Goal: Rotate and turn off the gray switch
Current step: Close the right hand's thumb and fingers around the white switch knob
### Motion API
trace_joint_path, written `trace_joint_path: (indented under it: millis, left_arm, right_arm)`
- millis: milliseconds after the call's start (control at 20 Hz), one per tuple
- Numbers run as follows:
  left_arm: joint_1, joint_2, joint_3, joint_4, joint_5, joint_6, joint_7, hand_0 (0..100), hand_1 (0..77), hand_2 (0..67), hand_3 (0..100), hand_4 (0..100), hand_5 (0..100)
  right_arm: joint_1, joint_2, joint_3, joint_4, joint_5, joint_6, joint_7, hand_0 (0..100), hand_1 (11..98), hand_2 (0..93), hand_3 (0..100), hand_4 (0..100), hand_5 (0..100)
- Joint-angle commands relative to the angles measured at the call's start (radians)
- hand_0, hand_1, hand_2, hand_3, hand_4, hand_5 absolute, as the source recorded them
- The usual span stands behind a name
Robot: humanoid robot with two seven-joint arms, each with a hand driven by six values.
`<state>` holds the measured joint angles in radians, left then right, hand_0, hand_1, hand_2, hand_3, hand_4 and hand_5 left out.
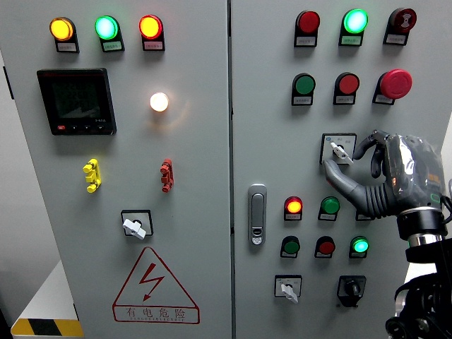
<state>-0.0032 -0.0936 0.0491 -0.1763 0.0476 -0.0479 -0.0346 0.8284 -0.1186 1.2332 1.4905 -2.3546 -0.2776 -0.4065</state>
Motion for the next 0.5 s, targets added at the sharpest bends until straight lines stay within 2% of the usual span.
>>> trace_joint_path:
  millis: [0, 250, 450]
  left_arm:
    - [0.0, 0.0, 0.0, 0.0, 0.0, 0.0, 0.001, 0, 0.0, 10.1, 21, 12, 13]
    - [0.0, 0.0, 0.0, 0.0, 0.0, 0.0, 0.001, 0, 0.0, 10.1, 21, 12, 13]
    - [0.0, 0.0, 0.0, 0.0, 0.0, 0.0, 0.001, 0, 0.0, 10.1, 21, 12, 13]
  right_arm:
    - [0.003, 0.0005, -0.006, -0.003, 0.0, 0.0, 0.0, 8, 38.7, 66.9, 100, 97, 100]
    - [0.003, -0.0011, -0.009, -0.009, -0.002, 0.0, 0.0, 15, 38.5, 69.1, 100, 97, 100]
    - [0.008, -0.0011, -0.011, -0.01, -0.002, 0.0, 0.0, 38, 36.9, 70.0, 100, 97, 100]
